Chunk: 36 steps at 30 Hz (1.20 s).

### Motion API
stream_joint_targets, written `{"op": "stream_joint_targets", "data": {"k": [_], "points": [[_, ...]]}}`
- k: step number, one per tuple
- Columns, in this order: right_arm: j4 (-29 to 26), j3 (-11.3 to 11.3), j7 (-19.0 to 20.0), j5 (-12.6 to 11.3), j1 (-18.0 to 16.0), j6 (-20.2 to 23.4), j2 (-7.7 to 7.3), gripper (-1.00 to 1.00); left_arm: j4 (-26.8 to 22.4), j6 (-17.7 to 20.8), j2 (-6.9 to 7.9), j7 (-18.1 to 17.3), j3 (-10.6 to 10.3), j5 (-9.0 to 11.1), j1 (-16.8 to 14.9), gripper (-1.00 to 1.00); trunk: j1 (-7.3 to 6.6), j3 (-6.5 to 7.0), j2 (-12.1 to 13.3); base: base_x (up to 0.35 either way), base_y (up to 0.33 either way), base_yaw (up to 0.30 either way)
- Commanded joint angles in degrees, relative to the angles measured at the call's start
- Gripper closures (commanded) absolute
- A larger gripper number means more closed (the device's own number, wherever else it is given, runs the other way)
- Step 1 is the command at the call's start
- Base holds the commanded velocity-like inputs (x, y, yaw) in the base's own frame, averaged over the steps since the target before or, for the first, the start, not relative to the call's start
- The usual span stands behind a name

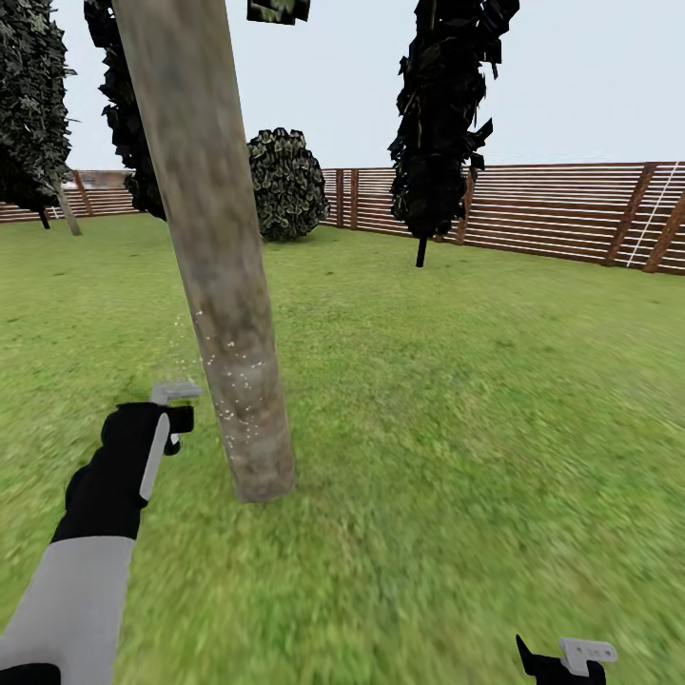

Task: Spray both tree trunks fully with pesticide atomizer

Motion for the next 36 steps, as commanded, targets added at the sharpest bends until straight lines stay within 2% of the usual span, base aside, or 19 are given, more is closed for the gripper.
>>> {"op": "stream_joint_targets", "data": {"k": [1, 3, 5, 8, 9, 10, 13, 14, 16, 17, 19, 20, 24, 28, 32, 36], "points": [[0.0, 0.0, 0.0, 0.0, 0.0, 0.0, 0.0, -1.0, 0.5, -0.1, -0.28, -0.1, -0.1, -0.2, 1.2, 1.0, 0.0, 0.01, 0.0, 0.0, 0.0, 0.0], [0.0, 0.0, 0.0, 0.0, 0.0, 0.0, 0.0, -1.0, 2.5, -0.5, -1.29, -0.1, -0.3, -0.2, 2.5, 1.0, 0.0, 0.01, 0.0, 0.0, 0.0, 0.0], [0.0, 0.0, 0.0, 0.0, 0.0, 0.0, 0.0, -1.0, 8.3, -3.2, -2.31, -0.1, -0.4, -0.2, 3.4, 1.0, 0.0, 0.01, 0.0, 0.0, 0.0, 0.0], [0.0, 0.0, 0.0, 0.0, 0.0, 0.0, 0.0, -1.0, 16.0, -9.8, -2.72, -0.1, -0.5, -0.2, 3.6, 1.0, 0.0, 0.01, 0.0, 0.0, 0.0, 0.0], [0.0, 0.0, 0.0, 0.0, 0.0, 0.0, 0.0, -1.0, 20.4, -14.0, -2.88, -0.1, -0.4, -0.2, 3.7, 1.0, 0.0, 0.01, 0.0, 0.0, 0.0, 0.0], [0.0, 0.0, 0.0, 0.0, 0.0, 0.0, 0.0, -1.0, 22.5, -16.1, -2.99, 0.0, -0.4, -0.2, 3.7, 1.0, 0.0, 0.01, 0.0, 0.0, 0.0, 0.0], [0.5, 0.0, 0.0, 0.0, 0.0, 0.0, 0.0, -1.0, 24.9, -19.7, -3.74, 0.5, -0.3, -0.2, 3.7, 1.0, 0.0, 0.01, 0.0, 0.0, 0.0, 0.0], [1.5, 0.0, 0.0, 0.0, 0.0, 0.0, 0.0, -1.0, 27.3, -21.3, -4.43, 0.7, -0.3, -0.2, 3.7, 1.0, 0.0, 0.01, 0.0, 0.0, 0.0, 0.0], [2.0, 0.0, 0.0, 0.0, 0.0, 0.0, 0.0, -1.0, 31.0, -24.0, -4.8, 0.8, -0.3, -0.2, 3.7, 1.0, 0.0, 0.01, 0.0, 0.0, 0.0, 0.0], [2.2, 0.0, 0.0, 0.0, 0.0, 0.0, 0.0, -1.0, 34.3, -28.2, -4.83, 0.8, -0.2, -0.2, 3.7, 1.0, 0.0, 0.01, 0.0, 0.0, 0.0, 0.0], [2.3, 0.0, 0.0, 0.0, 0.0, 0.0, 0.0, -1.0, 38.8, -32.8, -4.8, 1.0, 0.1, -0.3, 3.7, 1.0, 0.0, 0.01, 0.0, 0.0, 0.0, 0.0], [2.3, 0.0, 0.0, 0.0, 0.0, 0.0, 0.0, -1.0, 40.5, -33.8, -4.8, 1.0, 0.0, -0.5, 3.7, 1.0, 0.0, 0.01, 0.0, 0.0, 0.0, 0.0], [2.3, 0.0, 0.0, 0.0, 0.0, 0.0, 0.0, -1.0, 41.9, -34.9, -4.8, 0.8, -0.2, -0.5, 3.9, 1.0, 0.0, 0.01, 0.0, 0.0, 0.0, 0.0], [2.2, -0.1, 0.0, -0.1, 0.0, 0.0, -0.01, -1.0, 42.2, -34.4, -4.72, 0.7, -0.3, -0.7, 3.9, 1.0, 0.0, 0.01, 0.0, 0.05, -0.042, 0.0], [2.2, -0.1, 0.0, -0.1, 0.0, -0.1, 0.0, -1.0, 42.2, -30.8, -4.78, 0.7, -0.4, -0.7, 3.9, 1.0, 0.0, 0.01, 0.0, 0.171, -0.198, 0.006], [2.2, 0.0, 0.0, -0.1, 0.0, -0.1, 0.0, -1.0, 42.2, -29.3, -4.81, 0.7, -0.2, -0.7, 3.9, 1.0, 0.0, 0.01, 0.0, 0.174, -0.224, 0.195]]}}
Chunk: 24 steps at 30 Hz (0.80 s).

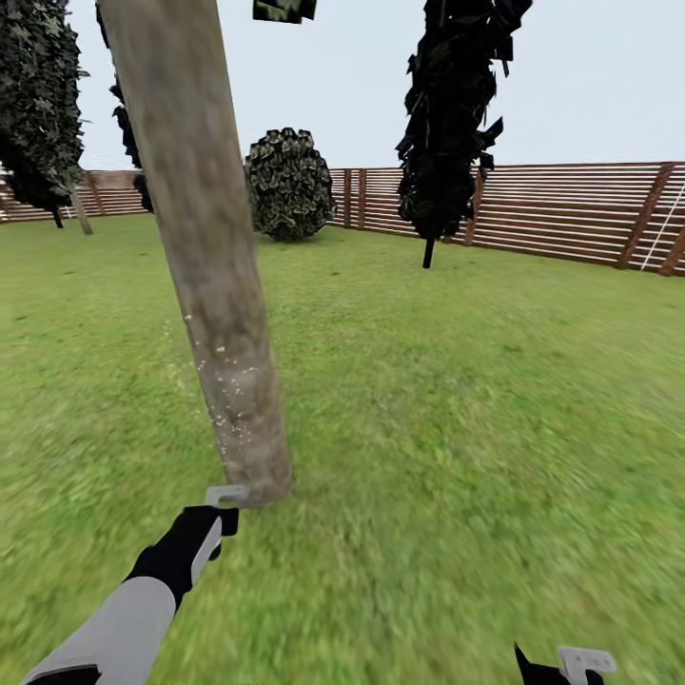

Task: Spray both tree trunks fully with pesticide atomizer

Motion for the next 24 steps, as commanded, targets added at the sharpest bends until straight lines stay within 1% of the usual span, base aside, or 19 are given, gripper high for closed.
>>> {"op": "stream_joint_targets", "data": {"k": [1, 4, 12, 16, 24], "points": [[0.0, 0.0, 0.0, 0.0, 0.0, 0.0, 0.0, -1.0, 0.0, 0.4, -0.03, 0.0, 0.0, 0.0, 0.0, 1.0, 0.0, 0.0, 0.0, 0.151, -0.241, 0.268], [0.0, 0.0, 0.0, 0.0, 0.0, 0.0, 0.0, -1.0, 0.0, 1.4, -0.07, 0.0, -0.1, 0.0, 0.0, 1.0, 0.0, 0.0, 0.0, 0.138, -0.249, 0.275], [0.0, 0.0, 0.0, 0.0, 0.0, 0.0, 0.0, -1.0, 0.0, 1.5, -0.1, 0.0, -0.1, 0.0, 0.0, 1.0, 0.0, 0.0, 0.0, 0.182, -0.238, 0.263], [0.0, 0.0, 0.0, 0.0, 0.0, 0.0, 0.0, -1.0, 0.0, 1.4, -0.16, 0.0, -0.1, 0.0, 0.0, 1.0, 0.0, 0.0, 0.0, 0.104, -0.255, 0.033], [0.0, 0.0, 0.0, 0.0, 0.0, 0.0, 0.0, -1.0, 0.0, 1.4, -0.5, -0.1, -0.1, 0.0, 0.0, 1.0, 0.0, 0.0, 0.0, 0.005, -0.272, 0.001]]}}
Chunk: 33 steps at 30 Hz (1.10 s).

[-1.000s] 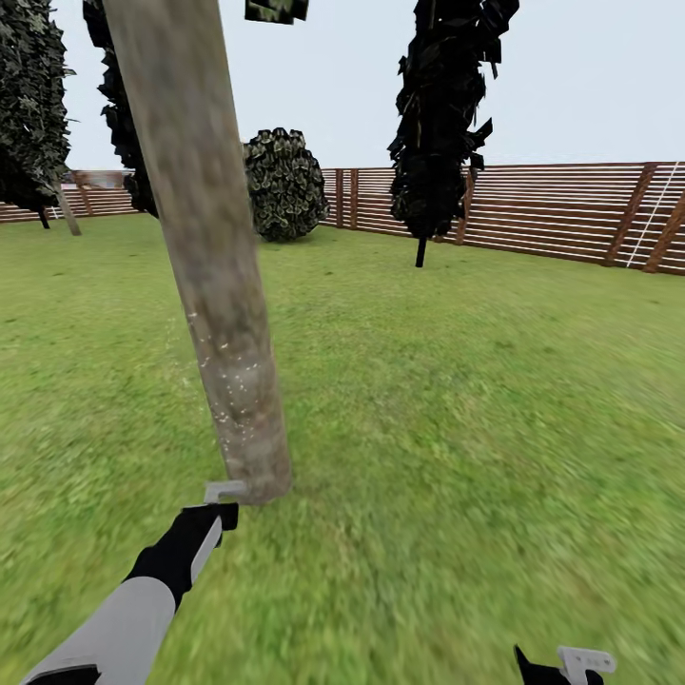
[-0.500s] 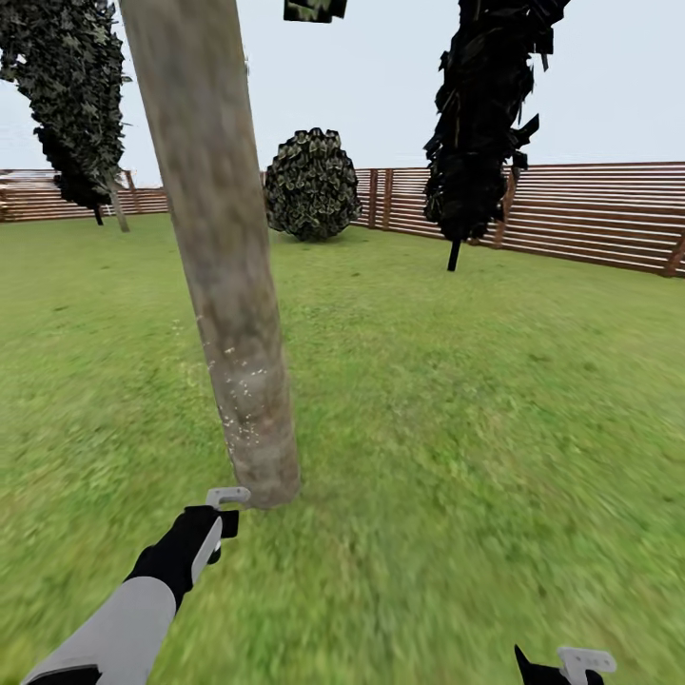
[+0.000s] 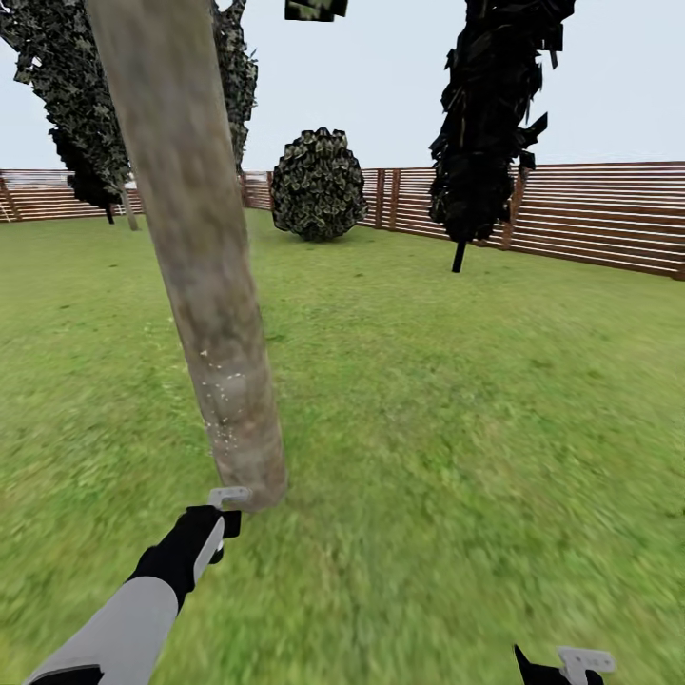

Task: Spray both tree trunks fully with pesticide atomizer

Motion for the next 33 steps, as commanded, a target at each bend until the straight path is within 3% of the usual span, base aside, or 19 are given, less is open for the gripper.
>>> {"op": "stream_joint_targets", "data": {"k": [1, 17, 33], "points": [[0.0, 0.0, 0.0, 0.0, 0.0, 0.0, 0.0, -1.0, 0.0, 0.0, -0.01, 0.0, 0.0, 0.0, 0.0, 1.0, 0.0, 0.0, 0.0, 0.0, -0.273, 0.027], [0.0, 0.0, 0.0, 0.1, 0.0, 0.0, 0.0, -1.0, 0.0, 0.0, 0.06, 0.2, 0.0, -0.1, 0.0, 1.0, 0.0, 0.0, 0.0, 0.0, -0.273, 0.258], [0.1, 0.0, 0.0, 0.1, 0.0, 0.0, 0.0, -1.0, 0.0, 0.0, 0.07, 0.2, 0.0, -0.2, 0.0, 1.0, 0.0, 0.0, 0.0, 0.0, -0.273, 0.045]]}}
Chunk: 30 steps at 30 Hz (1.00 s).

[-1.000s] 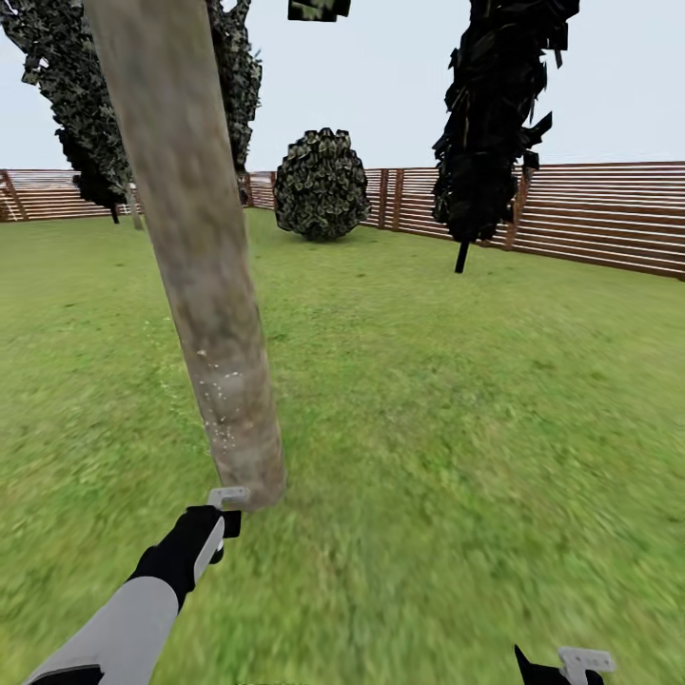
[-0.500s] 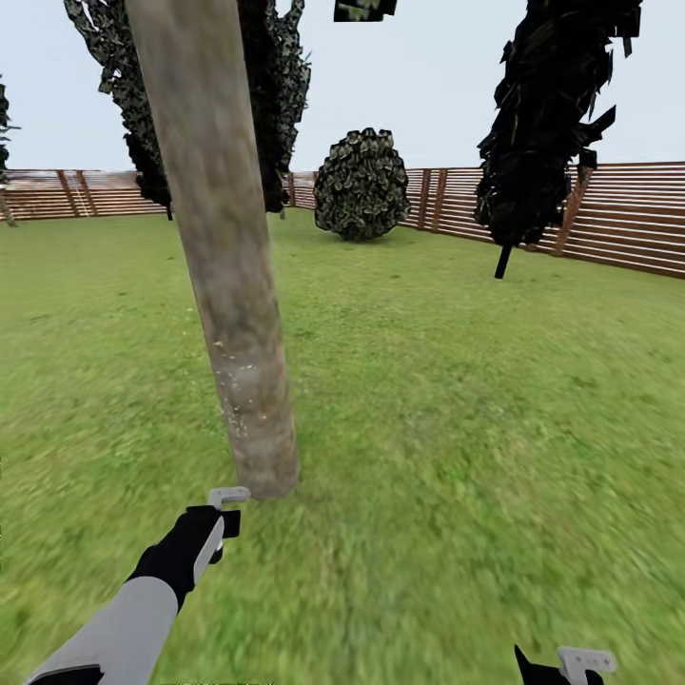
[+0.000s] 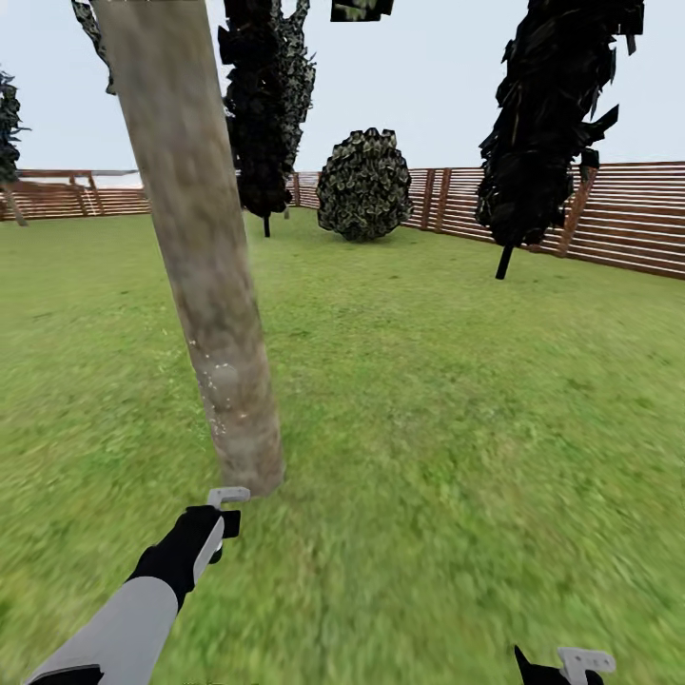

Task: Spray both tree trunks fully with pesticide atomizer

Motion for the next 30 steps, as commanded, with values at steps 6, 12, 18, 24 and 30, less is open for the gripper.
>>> {"op": "stream_joint_targets", "data": {"k": [6, 12, 18, 24, 30], "points": [[0.0, 0.0, 0.0, 0.0, 0.0, 0.0, 0.0, -1.0, 0.0, 0.0, 0.0, 0.0, 0.0, -0.1, 0.0, 1.0, 0.0, 0.0, 0.0, 0.061, -0.273, 0.259], [0.0, 0.0, 0.0, 0.0, 0.0, 0.0, 0.0, -1.0, -0.1, 0.0, 0.0, 0.0, 0.0, 0.0, 0.0, 1.0, 0.0, 0.0, 0.0, 0.089, -0.273, 0.277], [0.0, 0.0, 0.0, 0.0, 0.0, 0.0, 0.0, -1.0, -0.1, 0.0, 0.04, 0.0, 0.0, 0.1, 0.0, 1.0, 0.0, 0.0, 0.0, 0.092, -0.273, 0.163], [0.0, 0.0, 0.0, 0.0, 0.0, 0.0, 0.0, -1.0, -0.1, -0.1, 0.09, 0.0, 0.1, 0.1, 0.0, 1.0, 0.0, 0.0, 0.0, 0.093, -0.273, 0.006], [0.0, 0.0, 0.0, 0.0, 0.0, 0.0, 0.0, -1.0, -0.2, -0.1, 0.1, 0.1, 0.2, 0.2, 0.0, 1.0, 0.0, 0.0, 0.0, 0.093, -0.273, 0.0]]}}
